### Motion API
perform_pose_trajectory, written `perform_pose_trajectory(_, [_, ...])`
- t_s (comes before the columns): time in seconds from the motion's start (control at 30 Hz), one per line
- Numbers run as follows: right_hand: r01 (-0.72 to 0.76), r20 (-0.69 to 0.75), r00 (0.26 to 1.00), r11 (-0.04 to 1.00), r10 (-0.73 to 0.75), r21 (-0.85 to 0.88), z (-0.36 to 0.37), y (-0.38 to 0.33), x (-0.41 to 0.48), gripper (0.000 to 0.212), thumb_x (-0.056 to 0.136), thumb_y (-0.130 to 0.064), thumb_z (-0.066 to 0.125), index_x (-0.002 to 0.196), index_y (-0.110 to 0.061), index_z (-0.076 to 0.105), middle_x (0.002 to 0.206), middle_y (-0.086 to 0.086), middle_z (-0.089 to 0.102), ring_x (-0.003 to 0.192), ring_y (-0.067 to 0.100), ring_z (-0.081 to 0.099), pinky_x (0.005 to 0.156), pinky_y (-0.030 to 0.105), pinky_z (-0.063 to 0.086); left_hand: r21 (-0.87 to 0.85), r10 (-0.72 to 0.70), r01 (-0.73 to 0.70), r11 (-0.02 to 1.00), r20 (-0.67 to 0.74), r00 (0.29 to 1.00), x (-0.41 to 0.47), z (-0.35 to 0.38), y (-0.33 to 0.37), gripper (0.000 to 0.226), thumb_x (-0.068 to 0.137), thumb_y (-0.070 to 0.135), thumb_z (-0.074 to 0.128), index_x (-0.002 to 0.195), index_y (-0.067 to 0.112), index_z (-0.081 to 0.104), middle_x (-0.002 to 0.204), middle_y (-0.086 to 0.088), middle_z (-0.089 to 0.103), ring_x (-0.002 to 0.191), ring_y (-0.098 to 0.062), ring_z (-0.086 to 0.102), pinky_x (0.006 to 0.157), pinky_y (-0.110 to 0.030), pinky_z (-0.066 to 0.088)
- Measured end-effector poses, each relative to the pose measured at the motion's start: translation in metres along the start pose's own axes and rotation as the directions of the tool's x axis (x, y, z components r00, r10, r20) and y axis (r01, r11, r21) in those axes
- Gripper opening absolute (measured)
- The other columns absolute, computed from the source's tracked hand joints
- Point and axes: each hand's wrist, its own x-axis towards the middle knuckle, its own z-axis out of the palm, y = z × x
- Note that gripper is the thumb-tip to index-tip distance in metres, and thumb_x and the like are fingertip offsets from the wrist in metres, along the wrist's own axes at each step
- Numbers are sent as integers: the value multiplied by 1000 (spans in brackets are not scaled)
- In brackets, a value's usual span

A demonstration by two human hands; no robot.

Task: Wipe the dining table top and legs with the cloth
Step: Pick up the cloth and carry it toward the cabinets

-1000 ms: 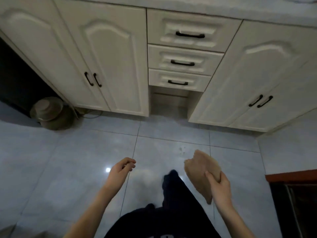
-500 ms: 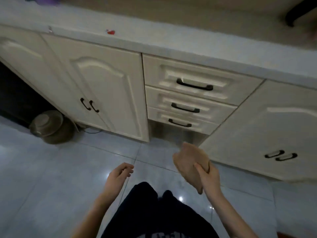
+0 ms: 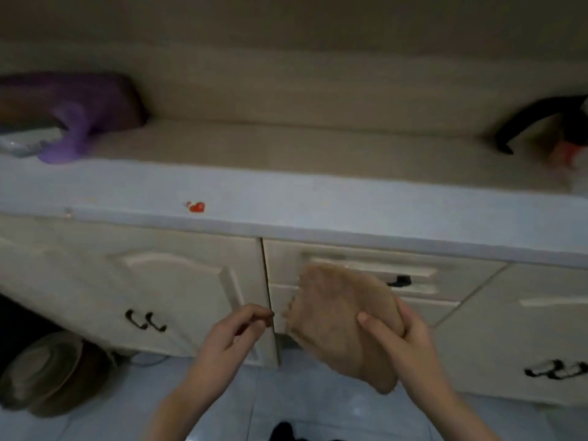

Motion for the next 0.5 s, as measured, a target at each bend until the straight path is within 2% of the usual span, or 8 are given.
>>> perform_pose_trajectory(0.1, [107, -40, 994, 993, -106, 41, 7, -44, 16, 20, 77, 0, 76, 85, -19, 71, 77, -10, 75, 69, 1, 67, 62, 12, 51, -32, 177, -177, 984, -14, 984, 24, -19, 44, 19, 83, 37, 55, 97, 32, 67, 96, 7, 71, 94, -10, 66, 83, -20, 50])
perform_pose_trajectory(0.17, [156, -55, 987, 985, -152, 79, 9, -69, 28, 24, 79, 4, 71, 89, -18, 69, 76, -11, 75, 68, -1, 68, 60, 11, 50, -88, 258, -260, 962, -40, 965, 40, -25, 71, 31, 80, 41, 53, 102, 25, 67, 101, 2, 70, 96, -12, 65, 85, -21, 50])
perform_pose_trajectory(0.23, [205, -51, 978, 975, -202, 85, 10, -91, 41, 25, 81, 2, 67, 94, -19, 68, 79, -10, 75, 71, 1, 69, 60, 13, 51, -138, 309, -316, 939, -67, 949, 61, -25, 95, 37, 78, 42, 53, 105, 19, 66, 105, 2, 69, 99, -9, 64, 86, -16, 48])
perform_pose_trajectory(0.33, [249, -24, 968, 966, -248, 73, 14, -113, 65, 23, 84, -1, 66, 98, -20, 67, 85, -8, 75, 76, 6, 70, 61, 15, 52, -228, 291, -290, 929, -31, 956, 96, -13, 125, 30, 80, 35, 55, 102, 18, 65, 100, 14, 70, 95, 6, 61, 79, -4, 43])
perform_pose_trajectory(0.4, [241, -31, 970, 968, -240, 74, 16, -121, 84, 22, 85, -2, 66, 100, -18, 66, 85, -10, 75, 75, 4, 70, 61, 15, 53, -260, 264, -258, 930, -13, 965, 119, -2, 138, 24, 82, 31, 56, 96, 12, 64, 86, 7, 67, 81, 3, 59, 70, -5, 43])
perform_pose_trajectory(0.5, [183, -53, 983, 975, -178, 128, 16, -123, 111, 20, 86, -10, 68, 105, -18, 66, 94, -2, 76, 82, 8, 71, 67, 20, 57, -281, 208, -228, 932, -98, 973, 145, 11, 146, 19, 88, 13, 61, 102, 2, 57, 80, -1, 63, 67, -1, 58, 56, -10, 44])
